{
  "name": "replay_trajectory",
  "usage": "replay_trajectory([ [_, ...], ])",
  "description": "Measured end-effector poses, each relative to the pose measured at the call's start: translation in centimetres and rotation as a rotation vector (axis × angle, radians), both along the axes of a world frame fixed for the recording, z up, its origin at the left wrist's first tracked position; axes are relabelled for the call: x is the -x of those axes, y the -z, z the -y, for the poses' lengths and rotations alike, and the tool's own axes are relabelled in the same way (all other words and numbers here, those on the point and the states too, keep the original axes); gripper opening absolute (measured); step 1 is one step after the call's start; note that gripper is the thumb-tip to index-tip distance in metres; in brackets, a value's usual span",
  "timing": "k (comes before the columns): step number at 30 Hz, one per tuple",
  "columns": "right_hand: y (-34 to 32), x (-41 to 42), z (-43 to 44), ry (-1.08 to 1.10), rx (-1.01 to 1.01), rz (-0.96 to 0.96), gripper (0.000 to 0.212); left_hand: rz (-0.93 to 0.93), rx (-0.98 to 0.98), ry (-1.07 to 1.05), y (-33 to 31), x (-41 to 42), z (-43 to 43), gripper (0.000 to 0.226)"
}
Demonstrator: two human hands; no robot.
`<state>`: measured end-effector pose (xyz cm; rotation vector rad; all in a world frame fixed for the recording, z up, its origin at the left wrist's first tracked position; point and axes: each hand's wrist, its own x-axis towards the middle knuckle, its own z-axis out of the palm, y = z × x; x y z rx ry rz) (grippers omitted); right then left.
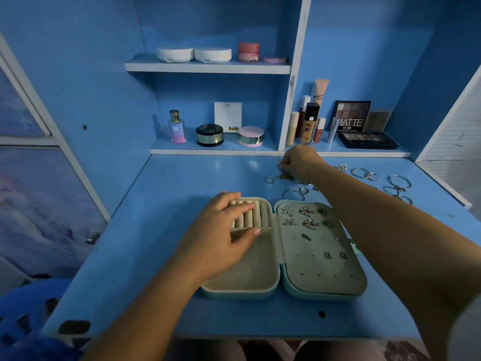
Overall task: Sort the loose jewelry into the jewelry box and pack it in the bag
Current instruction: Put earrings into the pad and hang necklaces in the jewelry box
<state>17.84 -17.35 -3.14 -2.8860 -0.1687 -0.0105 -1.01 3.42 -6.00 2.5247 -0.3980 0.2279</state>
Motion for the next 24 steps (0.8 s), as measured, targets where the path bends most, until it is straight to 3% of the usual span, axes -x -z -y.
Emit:
replay_trajectory([
  [9,-0.3,0.0,0.1,-0.119,-0.038,0.049,0.023,0.01,0.008,-0.001,0.1,-0.2,0.0,0.053],
  [19,-0.6,0.5,-1.6,-0.135,0.223,0.041,0.026,0.017,0.008,-0.007,0.1,-0.2,0.0,0.053],
  [24,-0.8,0.9,-1.9,-0.139,0.177,0.049,0.021,0.034,0.004,-0.004,0.2,-0.2,0.0,0.053],
])
